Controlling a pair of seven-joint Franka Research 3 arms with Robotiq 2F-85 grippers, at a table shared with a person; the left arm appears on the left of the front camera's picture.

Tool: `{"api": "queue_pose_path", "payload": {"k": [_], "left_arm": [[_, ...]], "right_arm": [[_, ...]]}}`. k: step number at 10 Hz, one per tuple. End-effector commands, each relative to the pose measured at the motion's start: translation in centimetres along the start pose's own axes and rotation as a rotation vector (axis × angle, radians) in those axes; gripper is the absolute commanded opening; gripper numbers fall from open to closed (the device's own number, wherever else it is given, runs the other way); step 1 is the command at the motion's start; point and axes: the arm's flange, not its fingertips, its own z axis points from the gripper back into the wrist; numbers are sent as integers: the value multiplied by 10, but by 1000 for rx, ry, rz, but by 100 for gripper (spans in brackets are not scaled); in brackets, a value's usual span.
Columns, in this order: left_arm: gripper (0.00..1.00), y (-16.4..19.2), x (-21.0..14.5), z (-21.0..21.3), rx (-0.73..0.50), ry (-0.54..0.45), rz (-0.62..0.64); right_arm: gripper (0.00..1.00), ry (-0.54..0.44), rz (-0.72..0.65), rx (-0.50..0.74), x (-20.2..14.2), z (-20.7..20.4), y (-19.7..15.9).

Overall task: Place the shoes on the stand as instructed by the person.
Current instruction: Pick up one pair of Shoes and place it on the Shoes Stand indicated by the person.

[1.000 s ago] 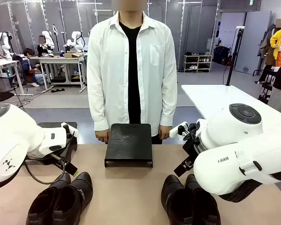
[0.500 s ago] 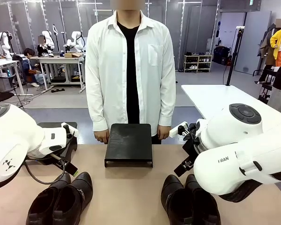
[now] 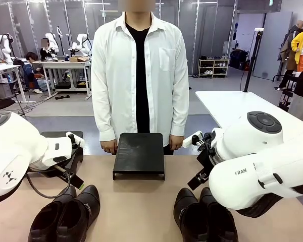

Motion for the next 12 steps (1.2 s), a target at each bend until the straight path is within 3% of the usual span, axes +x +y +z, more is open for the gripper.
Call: {"api": "queue_pose_path", "payload": {"k": [1,5,6,7,9,10,12], "left_arm": [[100,0,0,0,0,0,0],[100,0,0,0,0,0,0],[100,4,12,20,35,11,-18],[100,12,24,46,-5,3,23],[100,35,32,99,-197,6,127],[100,48,27,121,-280,-19,144],[100,82,0,163,-586,-123,252]], "right_arm": [[100,0,-2,0,0,0,0],[100,0,0,0,0,0,0],[100,-6,-31,34,11,16,-6],[100,-26,-78,88,21,40,-17],[100,-35,-160,182,27,81,-40],[100,-51,-202,293,20,96,-51],[100,-45,-367,510,-16,124,-90]]}}
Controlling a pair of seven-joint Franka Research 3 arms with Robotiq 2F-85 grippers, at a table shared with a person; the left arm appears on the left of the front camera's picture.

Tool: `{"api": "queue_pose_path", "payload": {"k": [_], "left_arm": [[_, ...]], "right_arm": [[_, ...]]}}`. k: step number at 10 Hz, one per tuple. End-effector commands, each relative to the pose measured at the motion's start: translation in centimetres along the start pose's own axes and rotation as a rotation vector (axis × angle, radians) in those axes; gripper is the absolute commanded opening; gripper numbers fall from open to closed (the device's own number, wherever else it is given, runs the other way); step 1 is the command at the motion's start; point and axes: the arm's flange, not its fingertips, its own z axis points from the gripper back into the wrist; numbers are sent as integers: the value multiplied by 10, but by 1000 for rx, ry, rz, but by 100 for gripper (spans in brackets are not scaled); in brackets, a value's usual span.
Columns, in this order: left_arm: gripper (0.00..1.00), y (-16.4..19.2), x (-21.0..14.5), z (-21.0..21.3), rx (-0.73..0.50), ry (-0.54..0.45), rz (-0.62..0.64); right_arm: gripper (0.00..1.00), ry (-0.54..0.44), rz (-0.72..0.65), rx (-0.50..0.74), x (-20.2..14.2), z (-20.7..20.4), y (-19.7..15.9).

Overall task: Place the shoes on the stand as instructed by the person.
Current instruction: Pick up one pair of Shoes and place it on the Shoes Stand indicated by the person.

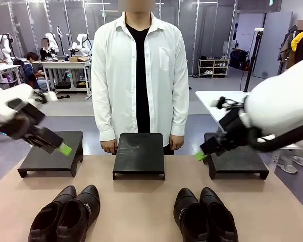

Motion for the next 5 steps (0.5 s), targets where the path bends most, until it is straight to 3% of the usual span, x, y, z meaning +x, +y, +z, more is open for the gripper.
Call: {"api": "queue_pose_path", "payload": {"k": [1,3,5], "left_arm": [[100,32,-28,51,-252,-80,111],[100,71,-79,110,-445,-229,169],[100,110,-137,144,-527,-397,271]], "right_arm": [[100,-24,-160,237,-34,42,-51],[100,-139,-243,390,-95,96,-98],[100,-302,-344,461,-156,138,-135]]}}
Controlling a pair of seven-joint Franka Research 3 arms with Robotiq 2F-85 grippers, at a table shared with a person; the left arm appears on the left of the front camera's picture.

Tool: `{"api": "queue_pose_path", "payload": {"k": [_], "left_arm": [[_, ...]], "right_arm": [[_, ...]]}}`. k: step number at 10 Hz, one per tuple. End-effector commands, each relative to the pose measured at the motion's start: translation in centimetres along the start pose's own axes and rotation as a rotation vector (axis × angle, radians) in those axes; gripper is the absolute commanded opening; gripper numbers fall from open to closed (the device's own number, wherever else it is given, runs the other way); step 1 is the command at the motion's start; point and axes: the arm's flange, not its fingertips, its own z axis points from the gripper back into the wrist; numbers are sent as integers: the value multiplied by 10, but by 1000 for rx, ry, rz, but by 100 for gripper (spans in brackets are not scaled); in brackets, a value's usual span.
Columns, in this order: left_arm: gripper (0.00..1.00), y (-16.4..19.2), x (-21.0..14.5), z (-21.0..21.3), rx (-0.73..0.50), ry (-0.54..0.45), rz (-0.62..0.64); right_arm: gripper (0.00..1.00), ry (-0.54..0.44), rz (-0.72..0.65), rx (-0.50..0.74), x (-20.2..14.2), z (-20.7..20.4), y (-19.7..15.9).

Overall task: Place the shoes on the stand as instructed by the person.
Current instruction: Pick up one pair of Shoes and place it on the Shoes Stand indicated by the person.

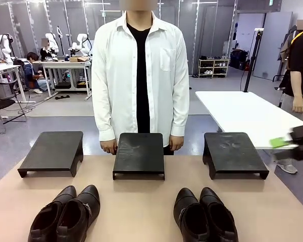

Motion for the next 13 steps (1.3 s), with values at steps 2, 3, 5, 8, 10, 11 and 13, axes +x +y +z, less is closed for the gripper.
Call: {"api": "queue_pose_path", "payload": {"k": [2,3,5,8,10,11,13], "left_arm": [[100,38,-62,81,-46,-305,112],[100,41,-88,107,-9,-369,147],[100,39,-116,138,52,-468,189],[100,30,-121,154,91,-532,205],[100,39,-133,161,85,-497,223],[100,39,-133,161,85,-497,223],[100,39,-133,161,85,-497,223]], "right_arm": [[100,-288,-130,73,-87,76,-50],[100,-371,-172,74,-120,102,-62],[100,-454,-191,72,-152,124,-69],[100,-441,-200,63,-148,119,-71],[100,-458,-230,63,-159,150,-78],[100,-458,-230,63,-159,150,-78],[100,-458,-230,63,-159,150,-78]]}}
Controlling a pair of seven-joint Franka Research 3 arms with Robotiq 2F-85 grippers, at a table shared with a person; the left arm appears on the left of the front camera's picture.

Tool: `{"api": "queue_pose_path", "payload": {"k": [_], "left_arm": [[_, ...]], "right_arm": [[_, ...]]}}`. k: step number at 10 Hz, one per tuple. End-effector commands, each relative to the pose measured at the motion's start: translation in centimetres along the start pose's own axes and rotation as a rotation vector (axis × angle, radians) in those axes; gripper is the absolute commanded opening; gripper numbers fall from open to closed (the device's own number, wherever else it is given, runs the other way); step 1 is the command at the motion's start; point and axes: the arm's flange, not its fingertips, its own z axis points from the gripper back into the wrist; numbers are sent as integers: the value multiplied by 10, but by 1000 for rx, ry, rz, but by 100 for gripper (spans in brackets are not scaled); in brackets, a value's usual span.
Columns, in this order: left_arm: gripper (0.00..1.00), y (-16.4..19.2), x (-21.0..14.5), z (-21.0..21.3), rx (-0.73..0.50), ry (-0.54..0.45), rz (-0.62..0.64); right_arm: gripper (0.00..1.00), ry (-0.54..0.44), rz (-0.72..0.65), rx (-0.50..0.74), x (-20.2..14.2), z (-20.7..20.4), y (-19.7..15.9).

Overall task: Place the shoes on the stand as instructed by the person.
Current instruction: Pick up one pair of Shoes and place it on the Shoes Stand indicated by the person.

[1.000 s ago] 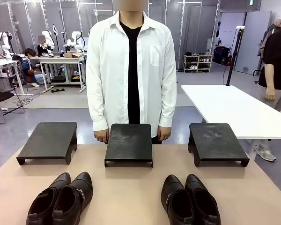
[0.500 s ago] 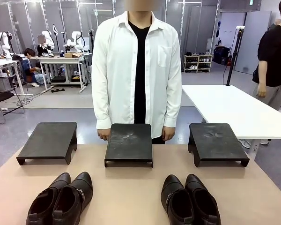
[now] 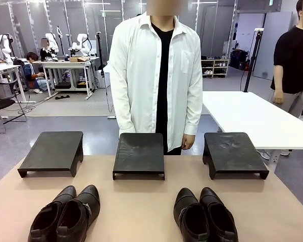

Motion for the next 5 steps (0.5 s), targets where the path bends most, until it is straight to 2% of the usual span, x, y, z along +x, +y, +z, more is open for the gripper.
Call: {"api": "queue_pose_path", "payload": {"k": [1,5], "left_arm": [[100,-1,3,1,-16,-3,-26],[100,-1,3,1,-16,-3,-26]], "right_arm": [[100,-7,26,10,2,-1,1],[100,-7,26,10,2,-1,1]]}}
